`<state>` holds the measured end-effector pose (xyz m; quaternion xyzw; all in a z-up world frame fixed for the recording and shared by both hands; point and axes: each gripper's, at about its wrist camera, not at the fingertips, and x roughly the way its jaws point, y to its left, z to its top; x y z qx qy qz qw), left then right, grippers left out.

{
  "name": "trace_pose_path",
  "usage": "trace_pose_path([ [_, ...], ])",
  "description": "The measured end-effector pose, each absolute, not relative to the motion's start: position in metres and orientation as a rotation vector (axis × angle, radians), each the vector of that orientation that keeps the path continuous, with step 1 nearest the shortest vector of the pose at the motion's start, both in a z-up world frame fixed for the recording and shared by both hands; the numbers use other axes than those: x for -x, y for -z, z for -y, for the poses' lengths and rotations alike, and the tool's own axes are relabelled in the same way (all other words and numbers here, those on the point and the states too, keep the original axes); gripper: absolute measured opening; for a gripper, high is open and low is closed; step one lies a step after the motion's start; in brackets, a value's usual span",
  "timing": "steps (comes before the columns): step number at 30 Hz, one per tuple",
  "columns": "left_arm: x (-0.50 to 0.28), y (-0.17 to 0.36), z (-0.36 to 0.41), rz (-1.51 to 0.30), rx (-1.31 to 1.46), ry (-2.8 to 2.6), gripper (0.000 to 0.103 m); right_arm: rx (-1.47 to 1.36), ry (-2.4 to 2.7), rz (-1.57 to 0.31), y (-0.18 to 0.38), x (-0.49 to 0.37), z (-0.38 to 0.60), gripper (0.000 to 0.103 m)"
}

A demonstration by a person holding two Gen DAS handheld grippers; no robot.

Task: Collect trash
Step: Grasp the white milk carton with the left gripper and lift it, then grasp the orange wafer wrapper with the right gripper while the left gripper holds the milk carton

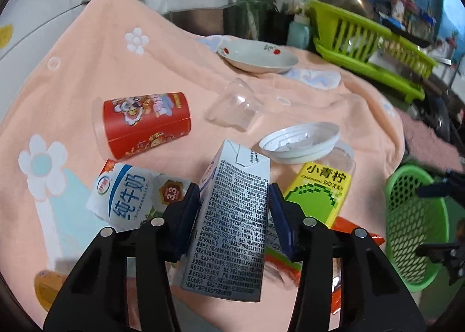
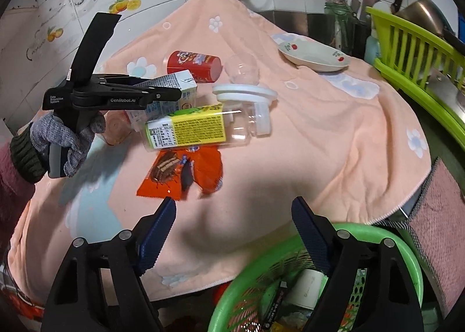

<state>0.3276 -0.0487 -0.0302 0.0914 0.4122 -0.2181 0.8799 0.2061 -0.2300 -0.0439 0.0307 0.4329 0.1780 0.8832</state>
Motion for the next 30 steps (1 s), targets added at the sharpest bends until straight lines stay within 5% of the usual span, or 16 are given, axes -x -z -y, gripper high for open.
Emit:
trace_pose_path([
  [15,-0.296,0.004,0.020,-0.789,-0.046,0.453,0.045,-0.054,-0.403,-0.976,0.069,-0.240,0.188,0.053],
  [26,-0.273,-0.007,-0.002,-0.765,0.010,0.467,0.045,-0.018,-0.389,-1.017,0.081,-0.266,0.173,0.052],
  [30,-0.263,-0.006,-0.006,-0.760,0.019,0.470,0.045,-0.014,-0.369,-1.019,0.088,-0.270,0.173,0.038],
])
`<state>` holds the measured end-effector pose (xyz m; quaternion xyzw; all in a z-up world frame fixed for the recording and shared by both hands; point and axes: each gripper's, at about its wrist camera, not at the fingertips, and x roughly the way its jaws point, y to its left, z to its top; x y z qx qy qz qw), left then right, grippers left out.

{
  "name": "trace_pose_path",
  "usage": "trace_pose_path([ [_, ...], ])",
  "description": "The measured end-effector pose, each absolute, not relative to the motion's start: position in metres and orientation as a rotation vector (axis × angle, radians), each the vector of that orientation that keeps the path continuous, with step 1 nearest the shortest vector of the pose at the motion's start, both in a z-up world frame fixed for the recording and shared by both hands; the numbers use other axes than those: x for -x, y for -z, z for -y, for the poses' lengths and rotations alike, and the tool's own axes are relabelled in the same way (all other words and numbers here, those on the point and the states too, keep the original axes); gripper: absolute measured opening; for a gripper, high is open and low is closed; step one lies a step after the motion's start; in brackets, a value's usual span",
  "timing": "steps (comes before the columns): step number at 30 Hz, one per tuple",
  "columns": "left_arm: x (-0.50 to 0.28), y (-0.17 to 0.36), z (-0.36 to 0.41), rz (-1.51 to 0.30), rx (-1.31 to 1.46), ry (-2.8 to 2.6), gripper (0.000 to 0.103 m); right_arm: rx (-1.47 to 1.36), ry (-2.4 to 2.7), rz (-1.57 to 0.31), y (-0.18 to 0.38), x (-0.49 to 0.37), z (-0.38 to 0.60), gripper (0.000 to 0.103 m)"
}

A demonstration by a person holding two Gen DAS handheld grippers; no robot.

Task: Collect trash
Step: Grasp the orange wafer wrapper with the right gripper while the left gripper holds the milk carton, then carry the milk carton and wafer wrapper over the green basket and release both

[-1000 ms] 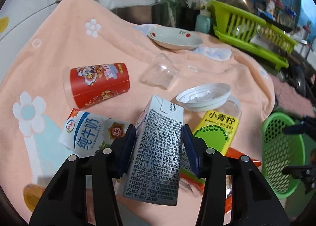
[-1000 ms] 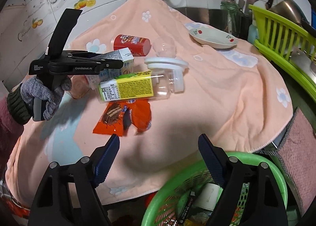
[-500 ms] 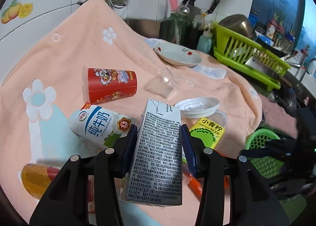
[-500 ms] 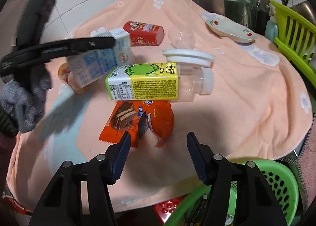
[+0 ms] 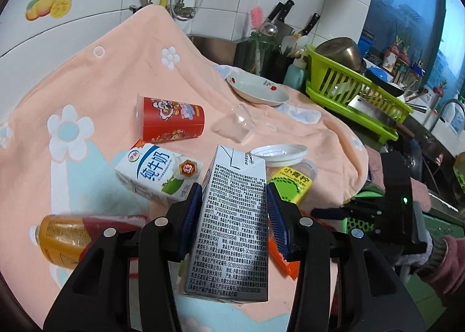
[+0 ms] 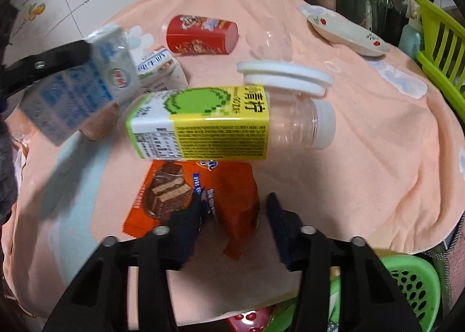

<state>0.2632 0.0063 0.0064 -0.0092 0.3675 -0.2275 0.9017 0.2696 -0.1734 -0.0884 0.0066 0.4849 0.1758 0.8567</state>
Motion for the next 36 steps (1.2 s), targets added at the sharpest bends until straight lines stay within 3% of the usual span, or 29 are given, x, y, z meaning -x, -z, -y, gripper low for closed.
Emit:
trace_pose_path([
  [5,-0.252,-0.009,-0.011,-0.751,0.033,0.478,0.045,-0.020,-0.369,-1.009,0.086,-0.263,0.176,0.007],
  [22,-0.195,-0.017,0.003,-0.726,0.091,0.552,0.045,-0.041,-0.339,-0.882,0.032,-0.186,0.213,0.005],
  [36,-0.149,-0.006,0.093,-0.753,0.080,0.736,0.045,-0.092,-0.091,-0.946,0.059,-0.101,0.321,0.012],
])
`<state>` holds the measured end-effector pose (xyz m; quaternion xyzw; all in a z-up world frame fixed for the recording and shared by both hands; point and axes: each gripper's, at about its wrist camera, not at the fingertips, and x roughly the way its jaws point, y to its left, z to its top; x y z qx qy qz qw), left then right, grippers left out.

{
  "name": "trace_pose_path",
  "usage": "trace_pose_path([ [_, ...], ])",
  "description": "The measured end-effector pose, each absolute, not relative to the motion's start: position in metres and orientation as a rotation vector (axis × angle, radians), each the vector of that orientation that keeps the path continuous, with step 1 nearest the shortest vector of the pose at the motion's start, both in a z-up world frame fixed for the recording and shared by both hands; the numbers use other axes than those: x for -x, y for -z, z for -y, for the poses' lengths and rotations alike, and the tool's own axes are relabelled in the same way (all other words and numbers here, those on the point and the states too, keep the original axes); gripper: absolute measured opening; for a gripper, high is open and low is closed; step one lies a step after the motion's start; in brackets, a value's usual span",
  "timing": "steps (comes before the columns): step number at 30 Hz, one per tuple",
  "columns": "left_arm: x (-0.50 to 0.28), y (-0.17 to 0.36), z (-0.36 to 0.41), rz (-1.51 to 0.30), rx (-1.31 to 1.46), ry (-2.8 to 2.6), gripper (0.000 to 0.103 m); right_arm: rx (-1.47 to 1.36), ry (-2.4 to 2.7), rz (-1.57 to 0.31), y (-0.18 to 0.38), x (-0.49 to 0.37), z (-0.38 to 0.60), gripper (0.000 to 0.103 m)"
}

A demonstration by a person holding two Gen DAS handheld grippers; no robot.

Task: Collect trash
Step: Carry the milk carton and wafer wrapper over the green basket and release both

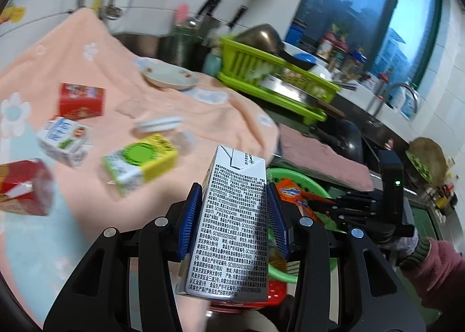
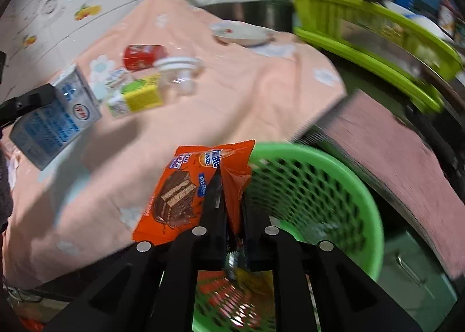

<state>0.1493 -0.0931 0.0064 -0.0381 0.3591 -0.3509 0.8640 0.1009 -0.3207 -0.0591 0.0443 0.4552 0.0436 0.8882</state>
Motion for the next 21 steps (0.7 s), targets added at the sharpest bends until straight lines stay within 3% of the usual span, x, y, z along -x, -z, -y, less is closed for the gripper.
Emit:
trace_pose_path([
  [5,-0.140,0.002,0.133,-0.775,0.063,0.795,0.045,-0.111,-0.017,-0.960,0.072,-0.084,0.348,0.018],
  [9,-0.136,0.010,0.162,-0.797,0.055,0.833,0.045,-0.146,0.034,-0.965,0.079,-0.076,0.367,0.042],
  [21,-0.147,0.046,0.226,-0.906,0.060,0.883,0.045,-0.170,0.074,-0.925,0.074,-0.051,0.394,0.075],
])
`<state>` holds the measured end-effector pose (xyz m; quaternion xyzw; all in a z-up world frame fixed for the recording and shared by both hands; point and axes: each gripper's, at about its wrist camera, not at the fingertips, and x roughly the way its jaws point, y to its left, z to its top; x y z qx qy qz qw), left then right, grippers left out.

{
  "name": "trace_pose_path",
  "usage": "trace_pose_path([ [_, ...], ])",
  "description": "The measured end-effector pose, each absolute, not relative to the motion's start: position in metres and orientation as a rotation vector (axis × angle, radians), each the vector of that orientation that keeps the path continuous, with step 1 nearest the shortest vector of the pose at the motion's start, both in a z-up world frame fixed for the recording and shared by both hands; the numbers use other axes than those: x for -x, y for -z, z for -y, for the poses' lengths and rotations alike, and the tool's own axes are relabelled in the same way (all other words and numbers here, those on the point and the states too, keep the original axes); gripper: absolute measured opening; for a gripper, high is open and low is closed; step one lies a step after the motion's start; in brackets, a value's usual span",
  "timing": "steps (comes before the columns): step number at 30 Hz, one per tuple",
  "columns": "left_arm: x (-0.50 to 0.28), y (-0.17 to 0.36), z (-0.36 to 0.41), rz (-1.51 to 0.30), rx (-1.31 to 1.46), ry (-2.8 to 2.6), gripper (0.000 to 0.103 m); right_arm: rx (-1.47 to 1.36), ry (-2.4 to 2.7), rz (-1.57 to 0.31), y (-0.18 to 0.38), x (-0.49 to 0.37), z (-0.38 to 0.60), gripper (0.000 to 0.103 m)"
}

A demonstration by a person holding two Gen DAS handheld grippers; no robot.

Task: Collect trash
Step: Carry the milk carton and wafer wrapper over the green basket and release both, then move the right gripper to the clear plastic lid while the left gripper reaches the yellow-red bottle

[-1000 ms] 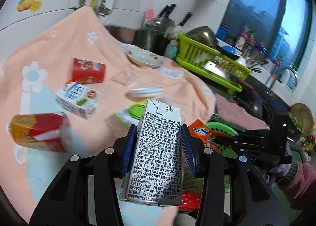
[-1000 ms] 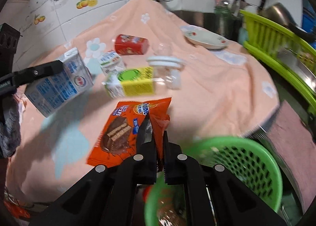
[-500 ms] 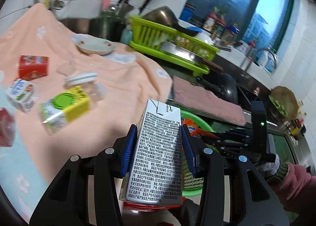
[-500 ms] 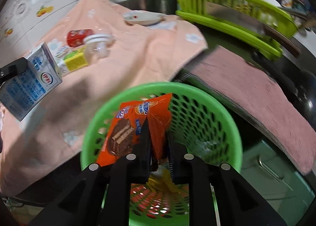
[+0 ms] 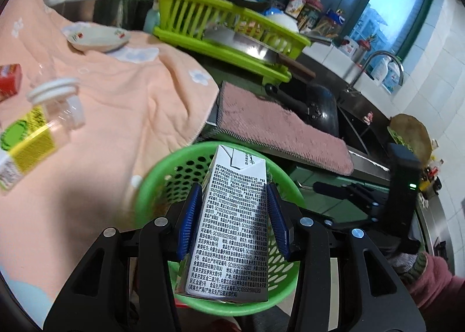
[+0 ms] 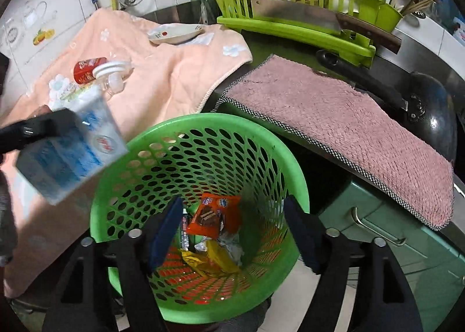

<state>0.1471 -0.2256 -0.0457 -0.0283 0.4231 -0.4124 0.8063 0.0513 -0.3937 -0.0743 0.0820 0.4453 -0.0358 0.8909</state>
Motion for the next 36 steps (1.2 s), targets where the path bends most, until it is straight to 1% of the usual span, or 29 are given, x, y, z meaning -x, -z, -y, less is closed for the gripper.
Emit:
trace_pose_path([
  [1,-0.148,0.050,0.231,-0.921,0.060,0.884,0.045,-0.163,0.076,-0.916,0.072,-0.048,0.394,0.079],
  [3,-0.149,0.058,0.241,-0.940,0.049,0.882,0.045,-0.147,0.079,-0.901,0.069,-0.043,0.394,0.083],
  [7,-0.150,0.070,0.252,-0.974,0.045,0.872,0.046,-0.135,0.081,-0.876,0.064,-0.036,0.393,0.088],
  [9,-0.149,0.073,0.254,-0.980,0.038,0.866,0.046,-0.138,0.086,-0.868,0.062,-0.034,0.394,0.089],
  [11,-0.148,0.074,0.255,-0.983,0.033,0.863,0.050,-0.149,0.089,-0.861,0.061,-0.033,0.396,0.089],
  [13,-0.146,0.072,0.255,-0.966,0.026,0.855,0.068,-0.176,0.083,-0.855,0.060,-0.033,0.398,0.089],
  [17,-0.143,0.065,0.249,-0.944,0.018,0.852,0.070,-0.182,0.073,-0.850,0.057,-0.035,0.396,0.089],
  [20,-0.142,0.058,0.239,-0.923,0.013,0.823,0.075,-0.170,0.056,-0.851,0.053,-0.040,0.391,0.089],
  [22,-0.141,0.054,0.228,-0.903,0.010,0.792,0.082,-0.152,0.042,-0.850,0.049,-0.043,0.386,0.089],
  [23,-0.140,0.051,0.222,-0.896,0.012,0.778,0.083,-0.146,0.033,-0.851,0.048,-0.045,0.383,0.089],
  [26,-0.142,0.045,0.201,-0.884,0.027,0.742,0.084,-0.124,0.005,-0.848,0.043,-0.054,0.373,0.089],
  [28,-0.143,0.042,0.183,-0.879,0.033,0.695,0.087,-0.113,-0.011,-0.847,0.040,-0.061,0.367,0.089],
  [36,-0.149,0.033,0.106,-0.853,0.089,0.527,0.089,-0.032,-0.126,-0.826,0.017,-0.100,0.321,0.089],
])
